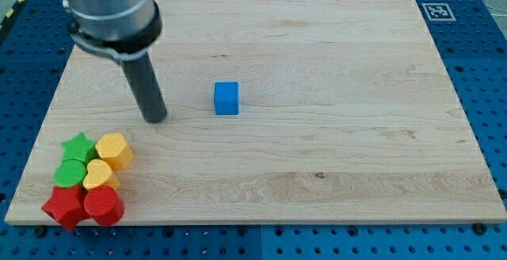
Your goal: Move blue cube to the right of the yellow heart
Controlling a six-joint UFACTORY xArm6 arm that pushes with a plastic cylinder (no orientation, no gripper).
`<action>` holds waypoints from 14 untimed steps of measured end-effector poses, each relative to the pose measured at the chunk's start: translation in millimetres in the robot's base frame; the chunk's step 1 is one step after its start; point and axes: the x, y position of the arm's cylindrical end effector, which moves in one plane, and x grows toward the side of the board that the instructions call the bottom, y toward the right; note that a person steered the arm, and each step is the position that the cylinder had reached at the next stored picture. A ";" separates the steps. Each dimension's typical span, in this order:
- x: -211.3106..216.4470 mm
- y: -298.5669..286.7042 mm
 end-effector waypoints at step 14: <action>77.7 58.7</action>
